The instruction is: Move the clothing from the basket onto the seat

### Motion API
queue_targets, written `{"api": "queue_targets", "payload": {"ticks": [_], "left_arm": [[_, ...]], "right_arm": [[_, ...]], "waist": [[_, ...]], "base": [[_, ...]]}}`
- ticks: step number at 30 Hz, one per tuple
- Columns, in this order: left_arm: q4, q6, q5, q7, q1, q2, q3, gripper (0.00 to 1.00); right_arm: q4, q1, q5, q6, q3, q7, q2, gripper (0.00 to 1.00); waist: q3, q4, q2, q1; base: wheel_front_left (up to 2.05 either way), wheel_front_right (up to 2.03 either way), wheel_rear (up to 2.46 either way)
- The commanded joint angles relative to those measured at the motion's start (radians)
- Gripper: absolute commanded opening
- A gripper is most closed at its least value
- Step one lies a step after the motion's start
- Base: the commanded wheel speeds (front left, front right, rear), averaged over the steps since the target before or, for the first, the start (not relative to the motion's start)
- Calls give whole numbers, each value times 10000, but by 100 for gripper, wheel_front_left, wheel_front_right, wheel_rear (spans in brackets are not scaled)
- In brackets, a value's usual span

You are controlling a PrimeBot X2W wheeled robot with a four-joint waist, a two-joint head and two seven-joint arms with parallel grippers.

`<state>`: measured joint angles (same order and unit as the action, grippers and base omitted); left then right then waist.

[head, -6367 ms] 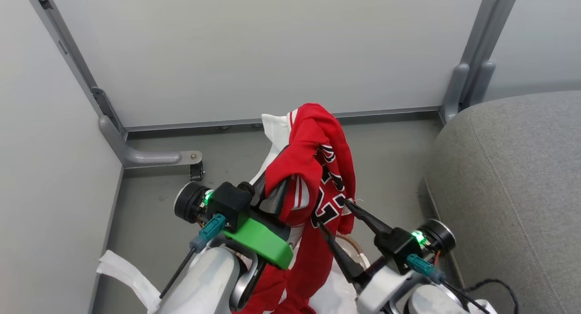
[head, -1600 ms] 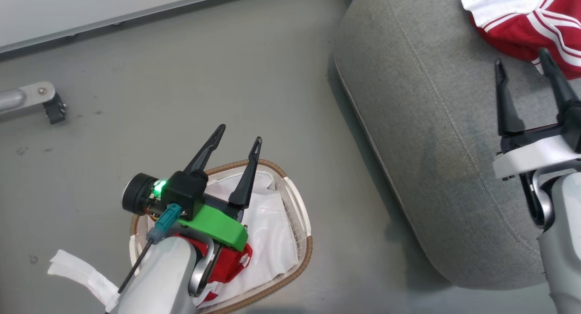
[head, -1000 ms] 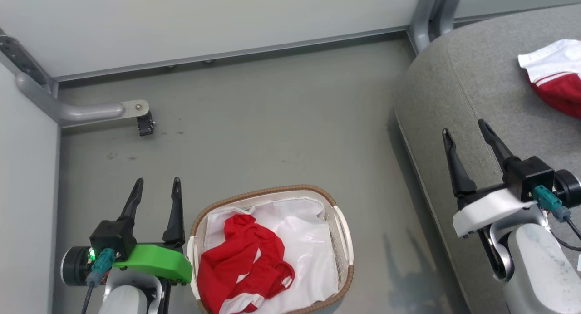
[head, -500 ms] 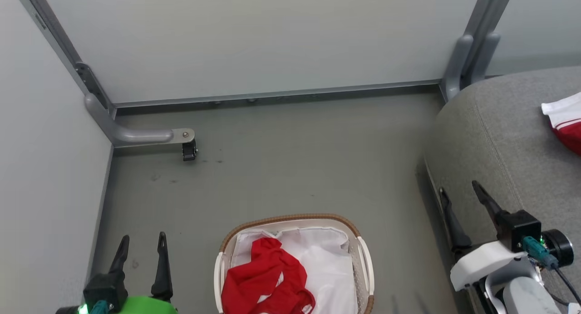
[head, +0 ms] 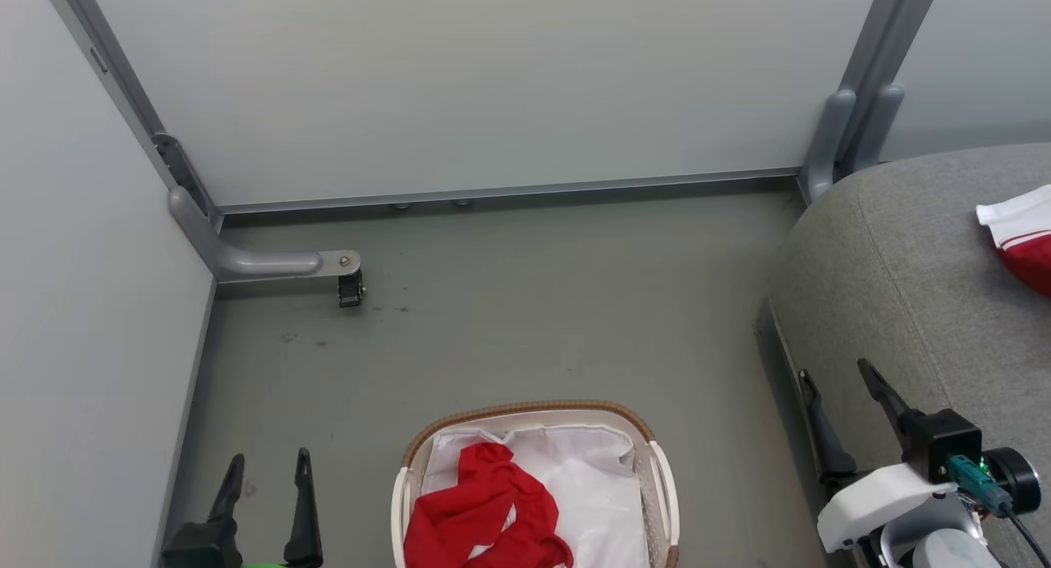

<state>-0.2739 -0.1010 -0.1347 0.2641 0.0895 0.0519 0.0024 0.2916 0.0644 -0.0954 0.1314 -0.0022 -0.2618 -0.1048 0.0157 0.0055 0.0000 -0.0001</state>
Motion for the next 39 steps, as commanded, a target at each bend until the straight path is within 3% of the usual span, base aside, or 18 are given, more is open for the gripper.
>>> {"api": "queue_targets", "payload": {"ticks": [1, 12, 24, 32, 39], "left_arm": [[-82, -18, -101, 3, -166, -8, -118, 100], [-932, -103, -345, 3, -1777, 1, -1522, 100], [-2206, -224, 3, 5, -3651, 39, -1976, 100], [-3616, -291, 352, 3, -4843, 519, -2366, 100], [-5074, -298, 526, 5, -5753, 922, -3293, 100]], "right_arm": [[-112, 194, 44, -14, 2, -46, -43, 100], [-763, 1418, 176, -14, 621, -46, 59, 100], [-1872, 2649, 48, -14, 1229, -44, 325, 100], [-2320, 3064, -39, -14, 1323, -46, 487, 100], [-2374, 3162, -86, -14, 1351, -46, 526, 100]], "waist": [[135, -38, 0, 1], [1675, -765, 0, 1], [3911, -1955, 0, 1], [5197, -2569, 0, 1], [6002, -2829, 0, 1]], "base": [[0, 0, 0], [0, 0, 0], [0, 0, 0], [0, 0, 0], [0, 0, 0]]}}
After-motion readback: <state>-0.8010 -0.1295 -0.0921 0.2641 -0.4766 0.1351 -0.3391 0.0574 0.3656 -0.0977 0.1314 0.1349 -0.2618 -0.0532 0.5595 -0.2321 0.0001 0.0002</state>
